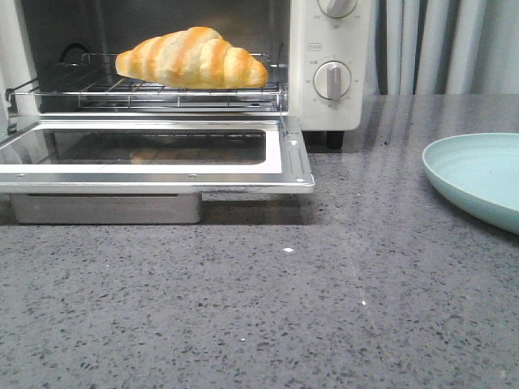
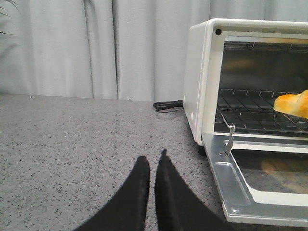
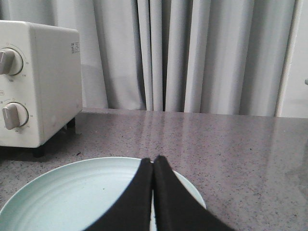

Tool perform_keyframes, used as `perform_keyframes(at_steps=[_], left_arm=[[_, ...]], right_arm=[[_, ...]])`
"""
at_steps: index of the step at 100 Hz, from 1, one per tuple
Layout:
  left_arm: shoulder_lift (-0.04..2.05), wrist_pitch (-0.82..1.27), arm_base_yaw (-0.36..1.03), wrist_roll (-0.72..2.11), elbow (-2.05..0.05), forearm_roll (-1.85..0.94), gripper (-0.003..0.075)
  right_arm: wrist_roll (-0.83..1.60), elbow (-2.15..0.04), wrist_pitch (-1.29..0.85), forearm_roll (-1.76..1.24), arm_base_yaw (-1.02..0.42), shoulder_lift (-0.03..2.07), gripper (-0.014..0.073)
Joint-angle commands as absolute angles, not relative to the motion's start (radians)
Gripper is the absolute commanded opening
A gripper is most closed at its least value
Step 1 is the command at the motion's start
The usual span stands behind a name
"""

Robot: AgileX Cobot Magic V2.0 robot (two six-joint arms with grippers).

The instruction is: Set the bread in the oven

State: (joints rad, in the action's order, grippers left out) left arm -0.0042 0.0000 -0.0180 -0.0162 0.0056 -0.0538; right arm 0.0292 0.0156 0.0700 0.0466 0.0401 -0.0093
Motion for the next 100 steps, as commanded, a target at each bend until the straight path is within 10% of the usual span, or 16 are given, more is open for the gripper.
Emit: perform_keyframes(at_steps=[1,100], left_arm=[[-0.035,-0.053,-0.020,-0.018,0.028,-0.060,-0.0020],[-0.035,-0.045,-0.002,-0.020,0.028,-0.064,-0.0020]], right_arm=[[0.025,0.025,0.151,0.047,0.046,-0.033,-0.0046],[0.025,0.025,0.151,0.047,0.046,-0.033,-0.0046]])
